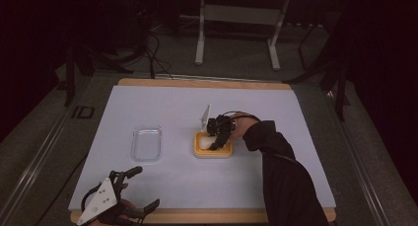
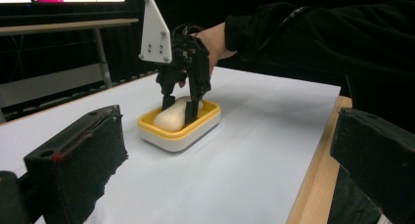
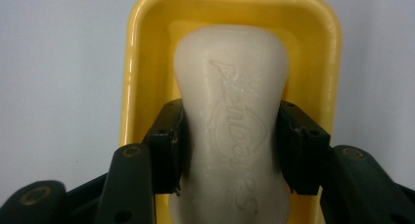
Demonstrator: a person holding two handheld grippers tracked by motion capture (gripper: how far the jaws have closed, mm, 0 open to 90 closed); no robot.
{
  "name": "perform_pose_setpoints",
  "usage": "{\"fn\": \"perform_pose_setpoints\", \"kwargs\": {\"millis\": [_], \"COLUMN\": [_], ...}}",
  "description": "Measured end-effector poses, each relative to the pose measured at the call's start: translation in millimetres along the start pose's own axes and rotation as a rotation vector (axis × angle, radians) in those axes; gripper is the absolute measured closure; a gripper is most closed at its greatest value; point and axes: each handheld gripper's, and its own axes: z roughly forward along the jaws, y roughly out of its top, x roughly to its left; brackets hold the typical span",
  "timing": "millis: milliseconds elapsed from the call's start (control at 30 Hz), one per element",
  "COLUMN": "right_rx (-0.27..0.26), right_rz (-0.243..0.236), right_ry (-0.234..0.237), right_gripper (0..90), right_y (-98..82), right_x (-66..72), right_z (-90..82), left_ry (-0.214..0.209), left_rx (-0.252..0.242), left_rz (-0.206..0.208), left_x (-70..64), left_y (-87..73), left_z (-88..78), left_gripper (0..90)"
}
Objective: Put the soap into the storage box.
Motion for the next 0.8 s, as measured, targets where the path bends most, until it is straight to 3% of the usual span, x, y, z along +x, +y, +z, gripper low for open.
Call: {"fn": "perform_pose_setpoints", "kwargs": {"millis": [233, 333, 467, 800], "right_rx": [0.022, 0.025, 0.008, -0.003], "right_rz": [0.016, 0.035, 0.025, 0.051], "right_ry": [0.000, 0.027, 0.006, -0.035], "right_gripper": [49.0, 47.8, 45.7, 44.0], "right_y": [0.6, 1.6, 2.2, -0.6], "right_x": [0.0, -0.2, 1.1, 9.1], "right_z": [3.0, 1.4, -7.4, -31.7], "left_ry": [0.000, -0.002, -0.001, 0.003], "left_rx": [-0.004, -0.002, 0.000, 0.004], "left_rz": [-0.003, -0.001, -0.002, 0.001], "left_x": [0.7, 0.5, 0.7, 1.0], "left_y": [0.0, -0.1, -0.3, -0.3], "left_z": [-0.3, -0.2, 0.3, 0.5], "left_gripper": [0.1, 0.1, 0.1, 0.1]}}
